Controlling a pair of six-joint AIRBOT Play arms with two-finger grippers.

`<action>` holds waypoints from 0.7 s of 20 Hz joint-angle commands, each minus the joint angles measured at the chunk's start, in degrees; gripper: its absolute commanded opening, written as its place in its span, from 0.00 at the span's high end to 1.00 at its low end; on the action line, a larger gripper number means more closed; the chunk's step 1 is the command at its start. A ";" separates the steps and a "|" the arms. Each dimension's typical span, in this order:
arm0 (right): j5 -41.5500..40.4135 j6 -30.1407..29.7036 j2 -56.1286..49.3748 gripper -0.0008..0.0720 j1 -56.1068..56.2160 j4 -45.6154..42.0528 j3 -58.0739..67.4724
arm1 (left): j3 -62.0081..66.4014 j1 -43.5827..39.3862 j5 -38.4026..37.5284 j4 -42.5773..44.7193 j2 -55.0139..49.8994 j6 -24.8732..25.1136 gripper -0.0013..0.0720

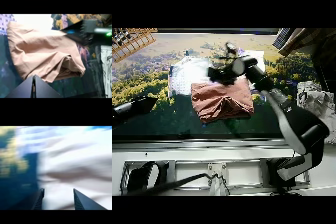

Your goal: Fold the clothes and pants, and hang the long-sleeved shirts on hangers.

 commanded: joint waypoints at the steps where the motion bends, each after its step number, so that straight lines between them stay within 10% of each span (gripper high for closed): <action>1: 16.52 -13.53 1.81 0.37 -11.91 -5.92 1.01 | -0.76 0.04 1.70 0.00 -0.22 0.02 0.97; 4: 17.49 -17.46 3.54 0.37 -22.80 -3.41 -0.66 | -0.76 0.02 3.82 -0.04 -2.47 0.09 0.96; 7: 13.51 -21.14 3.89 0.32 -31.56 7.72 -4.57 | -0.76 0.02 5.33 -1.14 -5.92 1.42 0.49; 10: 10.88 -29.70 3.85 0.57 -35.74 16.76 -12.09 | -0.76 0.02 5.38 -5.77 -9.62 5.42 0.48; 14: 7.72 -36.24 3.85 0.58 -36.70 21.05 -19.89 | -0.76 0.02 6.16 -8.15 -13.18 7.23 0.48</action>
